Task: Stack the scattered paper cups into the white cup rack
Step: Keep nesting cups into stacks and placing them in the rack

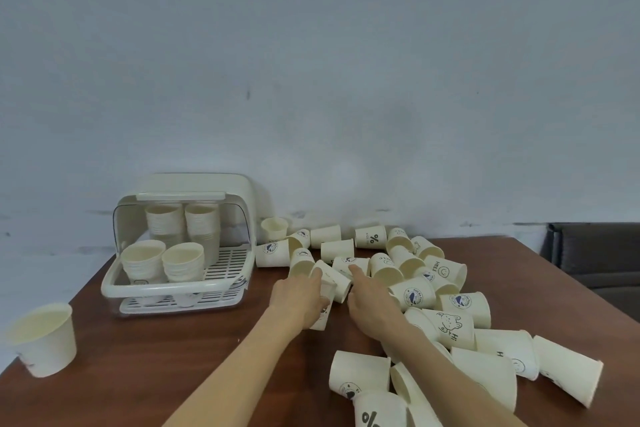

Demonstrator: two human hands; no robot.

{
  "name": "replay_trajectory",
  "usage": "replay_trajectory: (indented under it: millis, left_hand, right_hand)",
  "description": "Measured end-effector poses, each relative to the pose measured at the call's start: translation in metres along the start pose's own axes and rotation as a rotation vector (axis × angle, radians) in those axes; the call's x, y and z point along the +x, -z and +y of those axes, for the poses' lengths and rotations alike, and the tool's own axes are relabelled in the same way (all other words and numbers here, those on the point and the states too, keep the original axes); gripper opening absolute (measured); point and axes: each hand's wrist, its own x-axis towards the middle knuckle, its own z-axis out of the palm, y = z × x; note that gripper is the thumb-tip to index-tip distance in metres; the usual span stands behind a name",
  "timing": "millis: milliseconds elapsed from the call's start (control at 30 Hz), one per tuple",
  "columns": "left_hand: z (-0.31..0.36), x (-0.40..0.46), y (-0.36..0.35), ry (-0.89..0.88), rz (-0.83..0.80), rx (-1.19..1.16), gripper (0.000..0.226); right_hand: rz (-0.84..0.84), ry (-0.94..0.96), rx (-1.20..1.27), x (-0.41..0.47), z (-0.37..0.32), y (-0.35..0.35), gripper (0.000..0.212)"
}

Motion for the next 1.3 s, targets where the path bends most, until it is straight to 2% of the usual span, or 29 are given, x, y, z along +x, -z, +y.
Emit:
replay_trajectory:
  millis: [67, 433, 1033, 1300]
  left_hand:
    - [-0.004, -0.005, 0.004, -0.018, 0.013, 0.035, 0.029]
    - [-0.021, -0.037, 0.019, -0.021, 0.192, -0.056, 0.029]
    - [-0.024, -0.070, 0.014, 0.004, 0.233, -0.198, 0.022]
    - [-0.010, -0.069, 0.023, -0.035, 0.270, -0.187, 0.024]
  right_hand:
    - [0.005, 0.002, -0.006, -0.004, -0.005, 0.003, 0.051]
    - [0.017, 0.028, 0.020, -0.020, -0.015, 0.016, 0.052]
    - [0.026, 0.020, -0.014, -0.036, -0.002, 0.015, 0.047]
    - [0.047, -0.019, 0.084, -0.034, 0.016, 0.019, 0.051]
